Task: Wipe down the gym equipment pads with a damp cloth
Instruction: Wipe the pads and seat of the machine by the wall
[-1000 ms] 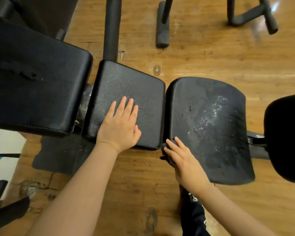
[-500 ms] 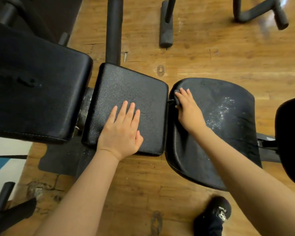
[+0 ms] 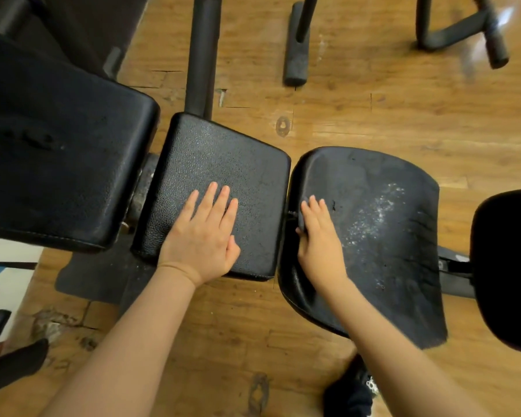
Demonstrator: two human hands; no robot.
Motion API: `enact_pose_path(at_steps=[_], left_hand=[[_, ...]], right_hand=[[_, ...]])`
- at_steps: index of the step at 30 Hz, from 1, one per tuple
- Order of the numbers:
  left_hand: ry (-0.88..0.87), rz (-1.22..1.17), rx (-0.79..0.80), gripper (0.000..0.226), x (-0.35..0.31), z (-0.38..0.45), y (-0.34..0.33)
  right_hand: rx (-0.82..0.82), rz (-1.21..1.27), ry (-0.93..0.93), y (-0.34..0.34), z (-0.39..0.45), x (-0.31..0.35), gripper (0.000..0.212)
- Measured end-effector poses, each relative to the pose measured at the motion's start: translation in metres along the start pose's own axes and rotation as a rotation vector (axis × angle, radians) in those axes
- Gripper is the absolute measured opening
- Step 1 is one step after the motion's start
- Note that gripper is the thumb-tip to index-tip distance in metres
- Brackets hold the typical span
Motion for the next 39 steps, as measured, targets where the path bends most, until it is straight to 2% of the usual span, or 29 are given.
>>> enact_pose_path(at_steps=[6, 8, 11, 16, 23, 27, 32, 39], left_hand=[[0.001, -0.018, 0.0, 0.062, 0.0, -0.001, 0.001], [-0.001, -0.025, -0.003, 0.062, -0.001, 0.0, 0.001], [-0.002, -0.028, -0.006, 0.062, 0.0, -0.001, 0.001], [-0.002, -0.021, -0.005, 0.062, 0.0, -0.001, -0.001], [0.001, -0.029, -0.005, 0.062, 0.001, -0.001, -0.002], [0.005, -0.037, -0.003, 0.062, 0.001, 0.0, -0.004], [0.007, -0.04, -0.009, 0.062, 0.002, 0.0, -0.002], [0.006, -0.046, -0.008, 0.062, 0.001, 0.0, -0.002]], right_hand=[[0.04, 0.009, 0.041, -0.011, -0.094, 0.025, 0.067], [0.077, 0.035, 0.055, -0.013, -0.112, 0.026, 0.075], [0.092, 0.028, 0.058, -0.014, -0.115, 0.022, 0.075], [0.033, 0.026, -0.064, -0.003, -0.06, 0.003, 0.054], [0.07, -0.05, -0.166, 0.027, 0.088, -0.057, 0.05], [0.049, -0.056, -0.176, 0.036, 0.117, -0.069, 0.045], [0.002, -0.007, -0.185, 0.027, 0.082, -0.059, 0.05], [-0.006, 0.02, -0.107, 0.008, -0.02, -0.02, 0.051]])
Point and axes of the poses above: each hand's wrist, its own z-axis towards the middle knuckle, its own y-axis out of the back of the hand, x = y × z, the point moved 8 cm from there along z, towards the middle knuckle, and after that the axes turned 15 degrees about y, right-handed, at the moved point
